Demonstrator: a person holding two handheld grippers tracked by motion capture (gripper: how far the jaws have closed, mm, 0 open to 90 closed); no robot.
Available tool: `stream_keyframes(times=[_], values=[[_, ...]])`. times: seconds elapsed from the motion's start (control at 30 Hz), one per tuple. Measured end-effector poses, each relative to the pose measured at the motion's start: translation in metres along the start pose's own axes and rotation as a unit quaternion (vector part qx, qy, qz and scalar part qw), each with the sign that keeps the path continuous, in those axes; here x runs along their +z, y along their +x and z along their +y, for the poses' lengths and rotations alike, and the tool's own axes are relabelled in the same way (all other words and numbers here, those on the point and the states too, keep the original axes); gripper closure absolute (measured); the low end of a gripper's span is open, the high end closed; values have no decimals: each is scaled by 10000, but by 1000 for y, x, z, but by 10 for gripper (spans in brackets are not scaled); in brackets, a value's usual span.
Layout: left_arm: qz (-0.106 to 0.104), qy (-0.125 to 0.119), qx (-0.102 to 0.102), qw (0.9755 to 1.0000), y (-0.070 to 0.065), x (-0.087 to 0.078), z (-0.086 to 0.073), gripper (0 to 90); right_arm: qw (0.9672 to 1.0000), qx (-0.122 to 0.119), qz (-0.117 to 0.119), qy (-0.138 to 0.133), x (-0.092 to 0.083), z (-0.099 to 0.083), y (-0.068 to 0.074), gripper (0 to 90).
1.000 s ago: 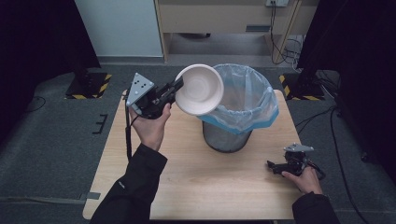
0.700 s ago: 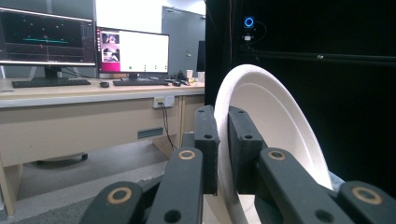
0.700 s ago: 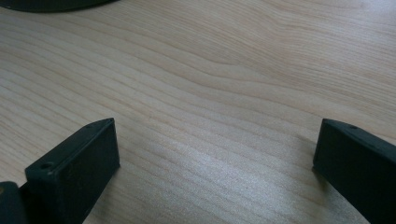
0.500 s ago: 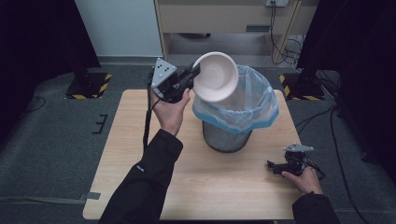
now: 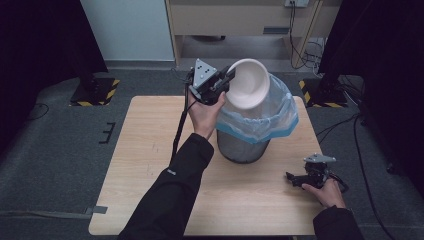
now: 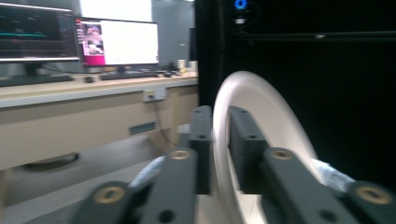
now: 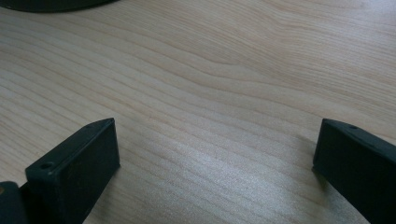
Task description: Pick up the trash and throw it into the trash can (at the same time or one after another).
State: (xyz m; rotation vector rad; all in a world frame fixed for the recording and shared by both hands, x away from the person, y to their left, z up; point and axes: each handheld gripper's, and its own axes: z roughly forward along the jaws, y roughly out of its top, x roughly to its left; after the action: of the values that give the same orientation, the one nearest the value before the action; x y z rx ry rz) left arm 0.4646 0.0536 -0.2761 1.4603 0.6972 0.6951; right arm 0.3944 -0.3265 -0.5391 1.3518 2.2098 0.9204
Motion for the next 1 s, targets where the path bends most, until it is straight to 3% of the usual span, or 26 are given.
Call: stream_keyframes(times=[0.17, 0.2, 0.27, 0.3, 0.33, 0.4, 0.47, 0.5, 0.53, 0.63, 0.67, 0.7, 0.77, 0.8, 0.83, 0.87, 0.9, 0.97, 1.0], values=[[-18, -64, -75, 9999, 7, -24, -3, 591, 10000, 19, 10, -8, 0, 0, 0, 6], [18, -24, -75, 10000, 9, -34, -5, 591, 10000, 18, 2, -4, 0, 0, 1, 6], [46, 101, -159, 9998, 16, -56, -11, 506, 10000, -1, 6, 4, 0, 0, 0, 6], [46, 101, -159, 9998, 16, -56, -11, 480, 10000, -1, 6, 4, 0, 0, 0, 6], [102, 224, -150, 9996, 20, -73, -19, 452, 10000, -4, 7, 4, 0, 0, 0, 6], [116, 325, -104, 9993, 22, -81, -24, 423, 10000, -4, 2, 4, 0, 0, 0, 6], [181, 627, -95, 9978, 29, -103, -42, 391, 10000, -3, 3, 5, 0, 0, 0, 6], [181, 627, -95, 9978, 29, -103, -42, 383, 10000, -3, 3, 5, 0, 0, 0, 6], [230, 718, -215, 9969, 33, -115, -55, 374, 10000, -3, 5, 4, 0, 0, 0, 6], [283, 862, -284, 9955, 37, -125, -69, 361, 10000, -8, 5, 4, 0, 0, 0, 6], [306, 1059, -324, 9934, 40, -133, -84, 337, 10000, -4, 2, 4, 0, 0, 0, 6], [306, 1059, -324, 9934, 40, -133, -84, 327, 10000, -4, 2, 4, 0, 0, 0, 6], [318, 1254, -366, 9909, 41, -142, -101, 315, 10000, -5, 6, 4, 0, 0, 0, 6], [332, 1492, -417, 9874, 41, -151, -120, 301, 10000, -3, 6, 4, 0, 0, 0, 6], [332, 1492, -417, 9874, 41, -151, -120, 296, 10000, -3, 6, 4, 0, 0, 0, 6], [356, 1749, -472, 9828, 43, -160, -138, 288, 10000, -4, 5, 4, 0, 0, 0, 6], [356, 1749, -472, 9828, 43, -160, -138, 280, 10000, -4, 5, 4, 0, 0, 0, 6], [387, 2006, -554, 9773, 44, -168, -155, 272, 10000, -4, 6, 4, 0, 0, 0, 6], [387, 2248, -639, 9715, 45, -174, -169, 251, 10000, -4, 5, 3, 0, 0, 0, 6]])
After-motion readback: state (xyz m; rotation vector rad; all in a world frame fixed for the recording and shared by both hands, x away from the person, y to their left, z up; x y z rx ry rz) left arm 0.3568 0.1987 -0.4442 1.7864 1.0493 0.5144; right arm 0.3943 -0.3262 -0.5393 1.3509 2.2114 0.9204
